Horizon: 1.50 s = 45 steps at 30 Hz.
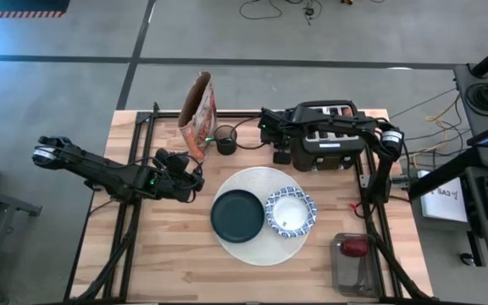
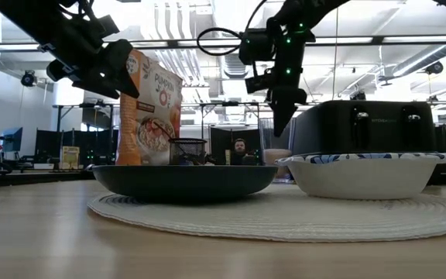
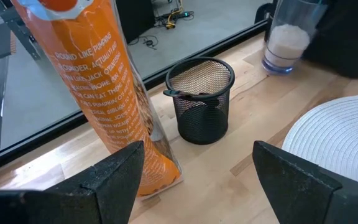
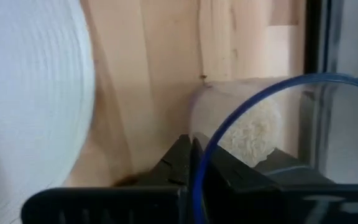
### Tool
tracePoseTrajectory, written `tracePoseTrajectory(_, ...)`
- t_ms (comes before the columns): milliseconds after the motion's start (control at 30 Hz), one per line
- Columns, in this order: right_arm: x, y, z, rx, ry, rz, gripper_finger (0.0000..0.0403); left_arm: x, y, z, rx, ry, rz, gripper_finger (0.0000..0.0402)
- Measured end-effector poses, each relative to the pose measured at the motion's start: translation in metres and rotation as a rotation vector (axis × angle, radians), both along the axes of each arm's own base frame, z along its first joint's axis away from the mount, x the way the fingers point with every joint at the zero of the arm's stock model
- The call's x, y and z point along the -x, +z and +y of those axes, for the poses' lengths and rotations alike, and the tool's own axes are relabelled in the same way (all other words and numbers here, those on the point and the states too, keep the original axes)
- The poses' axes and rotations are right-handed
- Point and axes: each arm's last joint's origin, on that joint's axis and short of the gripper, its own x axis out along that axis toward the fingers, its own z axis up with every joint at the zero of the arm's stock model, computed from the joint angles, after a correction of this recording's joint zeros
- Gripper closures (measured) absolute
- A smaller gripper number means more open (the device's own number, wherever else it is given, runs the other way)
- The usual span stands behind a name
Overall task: Arrange a breakfast setting
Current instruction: Put the transparent glass to the top right of the dark blue plate on the white placemat
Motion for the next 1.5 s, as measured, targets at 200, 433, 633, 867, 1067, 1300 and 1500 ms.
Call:
tracePoseTrajectory(200, -0.001, 0.004, 0.008, -0.103, 0.022, -0.036, 0.0393, 0.0, 0.0, 0.0, 0.0, 0.0, 0.0, 0.0119)
tracePoseTrajectory(433, -0.011, 0.024, 0.029, -0.107, 0.057, -0.065, 0.0394, 0.0, 0.0, 0.0, 0.0, 0.0, 0.001, 0.0119)
tracePoseTrajectory(633, -0.019, 0.044, 0.054, -0.118, 0.076, -0.091, 0.0394, 0.0, 0.0, 0.0, -0.001, 0.0, 0.004, 0.0119)
tracePoseTrajectory(867, -0.026, 0.047, 0.094, -0.213, 0.109, -0.103, 0.0394, 0.0, 0.0, 0.0, -0.002, -0.001, 0.008, 0.0119)
tracePoseTrajectory(1067, -0.028, 0.046, 0.121, -0.228, 0.138, -0.097, 0.0394, 0.0, -0.001, 0.0, 0.011, -0.009, 0.011, 0.0119)
tracePoseTrajectory(1300, -0.033, 0.038, 0.135, -0.242, 0.134, -0.078, 0.0394, 0.0, -0.001, 0.0, 0.011, -0.011, 0.011, 0.0119)
tracePoseTrajectory(1500, -0.043, 0.017, 0.138, -0.247, 0.135, -0.016, 0.0394, 0.0, -0.001, -0.001, 0.028, -0.023, 0.017, 0.0119)
